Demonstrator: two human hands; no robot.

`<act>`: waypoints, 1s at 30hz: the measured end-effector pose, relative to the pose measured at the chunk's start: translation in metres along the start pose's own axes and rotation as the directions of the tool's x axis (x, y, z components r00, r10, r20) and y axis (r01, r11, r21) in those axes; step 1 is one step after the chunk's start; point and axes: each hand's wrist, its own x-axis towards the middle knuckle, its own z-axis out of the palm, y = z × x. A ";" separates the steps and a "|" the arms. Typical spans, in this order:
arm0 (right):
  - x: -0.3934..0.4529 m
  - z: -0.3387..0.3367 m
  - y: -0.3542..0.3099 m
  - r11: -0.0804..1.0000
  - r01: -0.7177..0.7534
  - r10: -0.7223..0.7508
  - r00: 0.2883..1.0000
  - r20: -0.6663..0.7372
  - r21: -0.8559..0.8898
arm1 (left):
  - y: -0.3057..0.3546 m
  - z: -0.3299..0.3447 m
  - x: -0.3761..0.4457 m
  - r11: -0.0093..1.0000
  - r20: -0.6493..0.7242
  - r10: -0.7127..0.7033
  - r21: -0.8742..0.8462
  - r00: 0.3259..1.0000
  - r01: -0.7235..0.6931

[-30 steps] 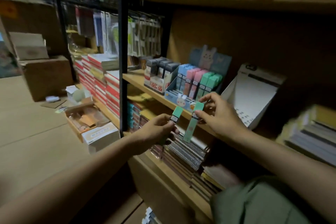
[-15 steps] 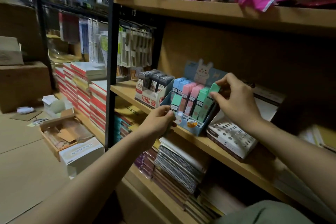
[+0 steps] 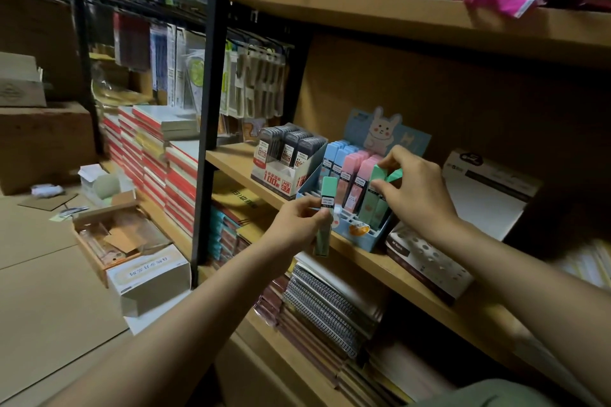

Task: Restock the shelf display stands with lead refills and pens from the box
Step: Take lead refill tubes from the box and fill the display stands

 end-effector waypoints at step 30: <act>-0.043 -0.004 -0.012 0.915 -0.177 0.125 0.979 0.161 0.364 | 0.008 0.028 -0.019 0.991 0.230 0.119 0.029 0.966 -0.129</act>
